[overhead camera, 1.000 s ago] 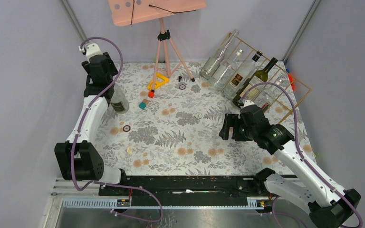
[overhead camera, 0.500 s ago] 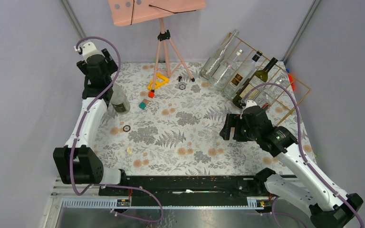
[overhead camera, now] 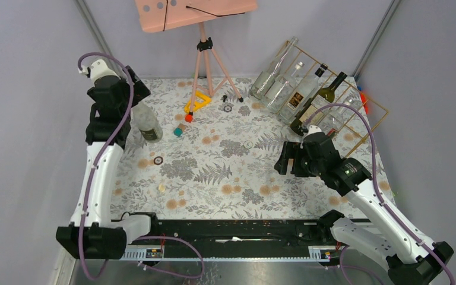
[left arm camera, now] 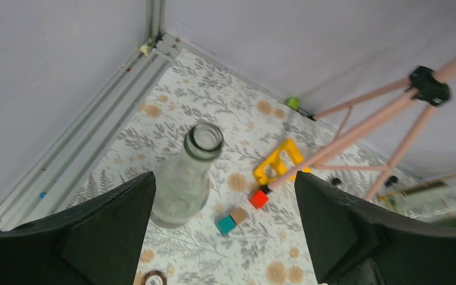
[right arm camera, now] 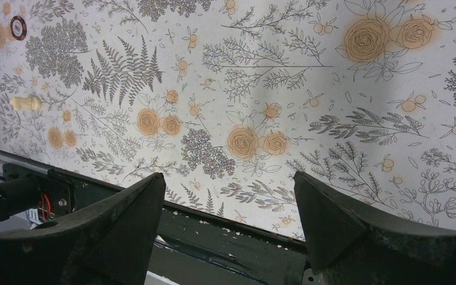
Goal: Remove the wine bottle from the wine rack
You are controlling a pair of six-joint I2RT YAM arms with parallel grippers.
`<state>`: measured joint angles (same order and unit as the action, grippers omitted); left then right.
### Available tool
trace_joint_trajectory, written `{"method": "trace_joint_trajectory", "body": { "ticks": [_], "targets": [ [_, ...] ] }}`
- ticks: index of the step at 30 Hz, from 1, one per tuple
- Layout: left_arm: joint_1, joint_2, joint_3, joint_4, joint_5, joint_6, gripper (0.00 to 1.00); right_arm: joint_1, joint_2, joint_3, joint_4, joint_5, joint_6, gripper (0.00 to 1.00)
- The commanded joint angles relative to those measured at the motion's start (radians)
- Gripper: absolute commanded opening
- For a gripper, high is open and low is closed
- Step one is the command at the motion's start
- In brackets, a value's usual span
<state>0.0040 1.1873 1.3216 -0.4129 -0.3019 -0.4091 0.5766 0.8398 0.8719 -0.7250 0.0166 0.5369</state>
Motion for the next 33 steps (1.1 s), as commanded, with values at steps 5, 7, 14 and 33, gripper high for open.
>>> {"method": "trace_joint_trajectory", "body": {
  "ticks": [5, 7, 14, 33],
  "targets": [
    [-0.241, -0.169, -0.1, -0.132, -0.007, -0.012, 0.92, -0.002, 0.0, 0.035, -0.028, 0.074, 0.066, 0.86],
    [-0.347, -0.202, -0.151, -0.145, -0.046, -0.012, 0.92, -0.003, 0.003, 0.04, -0.029, 0.083, 0.084, 0.87],
    [-0.634, -0.332, -0.379, -0.147, -0.12, -0.065, 0.9, -0.003, 0.051, 0.088, -0.036, 0.049, 0.108, 0.87],
    [-0.742, -0.631, -0.498, -0.352, -0.04, -0.05, 0.91, -0.335, 0.295, 0.405, -0.065, -0.071, 0.175, 0.87]
  ]
}}
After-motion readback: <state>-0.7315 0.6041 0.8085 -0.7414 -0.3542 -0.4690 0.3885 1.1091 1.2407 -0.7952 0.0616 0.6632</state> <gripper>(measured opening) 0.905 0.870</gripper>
